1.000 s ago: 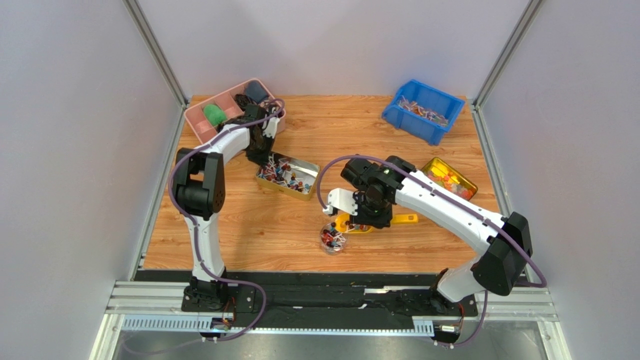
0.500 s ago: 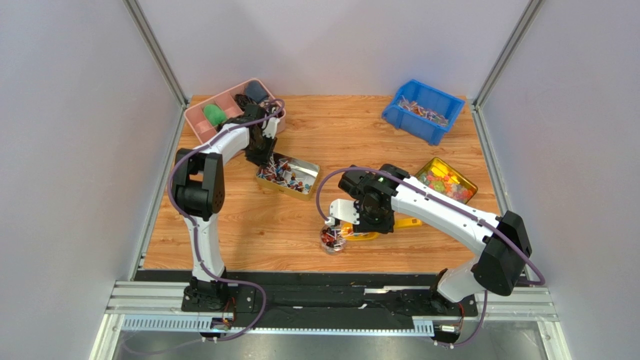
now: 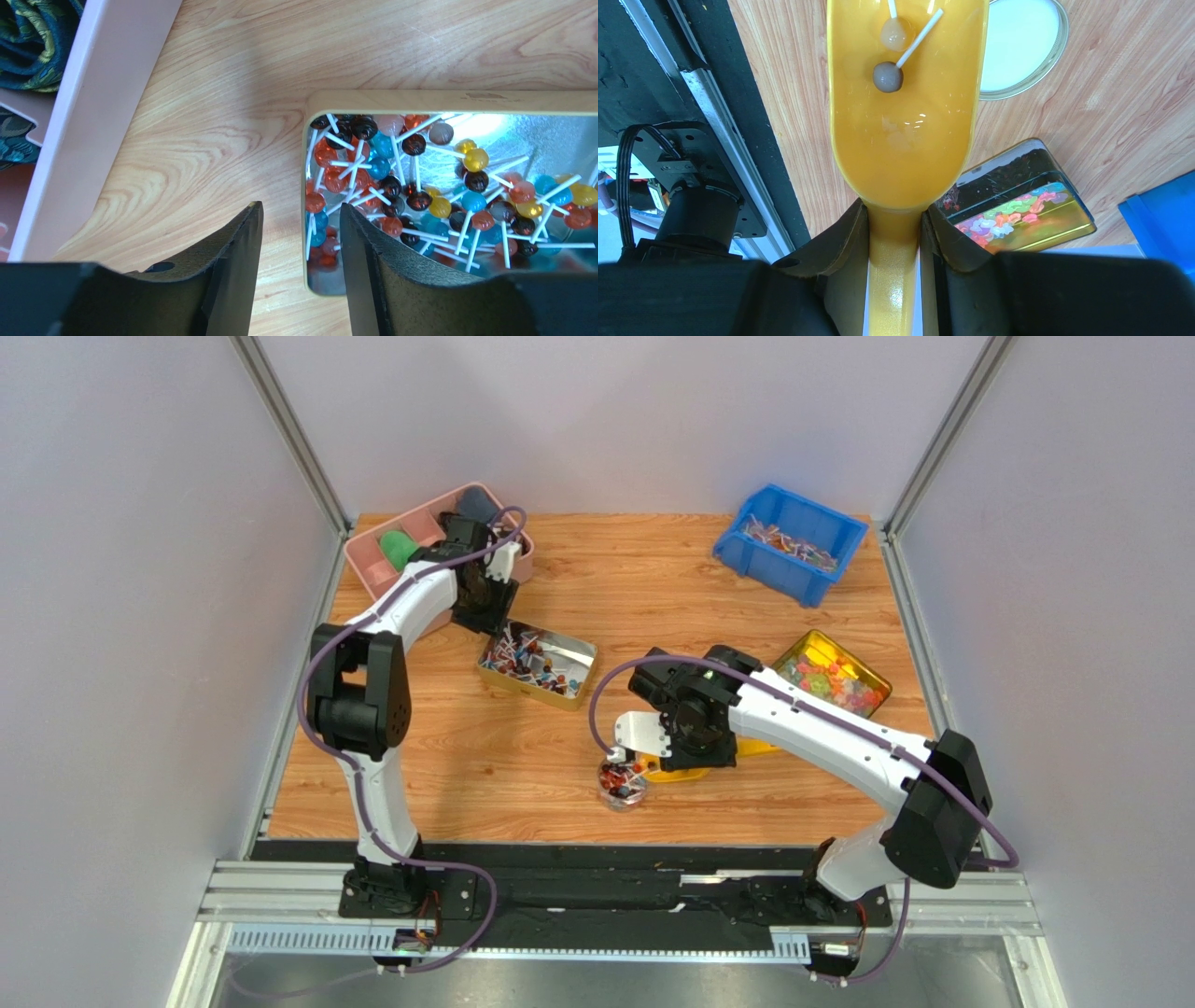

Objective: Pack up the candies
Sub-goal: Place the fake candies in the packing bottle.

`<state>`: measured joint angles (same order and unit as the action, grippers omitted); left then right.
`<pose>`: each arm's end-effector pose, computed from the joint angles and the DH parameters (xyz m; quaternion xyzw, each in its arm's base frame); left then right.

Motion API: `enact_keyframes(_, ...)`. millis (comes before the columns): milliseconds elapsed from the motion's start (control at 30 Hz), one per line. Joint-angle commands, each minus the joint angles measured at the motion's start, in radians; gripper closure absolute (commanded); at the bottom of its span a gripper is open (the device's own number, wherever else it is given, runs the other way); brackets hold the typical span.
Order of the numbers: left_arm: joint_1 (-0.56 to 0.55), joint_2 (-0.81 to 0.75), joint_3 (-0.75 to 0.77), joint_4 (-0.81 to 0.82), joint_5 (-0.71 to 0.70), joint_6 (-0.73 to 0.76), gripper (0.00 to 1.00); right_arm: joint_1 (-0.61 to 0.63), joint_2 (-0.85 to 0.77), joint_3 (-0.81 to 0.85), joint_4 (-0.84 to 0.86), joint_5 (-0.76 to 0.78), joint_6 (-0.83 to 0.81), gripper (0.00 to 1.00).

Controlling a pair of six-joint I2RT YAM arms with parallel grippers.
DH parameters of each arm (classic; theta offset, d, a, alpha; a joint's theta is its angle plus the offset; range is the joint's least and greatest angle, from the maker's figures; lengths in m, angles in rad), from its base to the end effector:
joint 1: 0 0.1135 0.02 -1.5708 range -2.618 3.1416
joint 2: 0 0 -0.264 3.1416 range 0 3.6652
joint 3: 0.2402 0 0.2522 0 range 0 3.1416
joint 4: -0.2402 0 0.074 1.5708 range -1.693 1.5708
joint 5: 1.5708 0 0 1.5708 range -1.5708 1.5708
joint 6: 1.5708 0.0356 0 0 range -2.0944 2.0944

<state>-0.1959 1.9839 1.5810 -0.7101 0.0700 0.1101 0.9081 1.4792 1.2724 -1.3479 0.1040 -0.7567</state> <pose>0.4147 -0.0848 0.2162 0.1562 0.9607 -0.0438 0.2251 0.1565 0.1946 0.2754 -0.7382 0.6725 -0.0512 0.0119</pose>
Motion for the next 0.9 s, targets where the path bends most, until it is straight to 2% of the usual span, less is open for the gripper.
enact_keyframes(0, 0.004, -0.083, 0.033, -0.017, 0.011, 0.016, 0.45, 0.009, -0.005, 0.016, -0.201, 0.06, -0.021, 1.0)
enact_keyframes(667, 0.016, -0.178, 0.013, -0.035, 0.04, 0.028, 0.43, 0.095, 0.052, 0.036, -0.253, 0.143, -0.006, 1.0)
enact_keyframes(867, 0.021, -0.192, -0.009, -0.023, 0.042, 0.026, 0.43, 0.127, 0.072, 0.061, -0.264, 0.212, 0.01, 1.0)
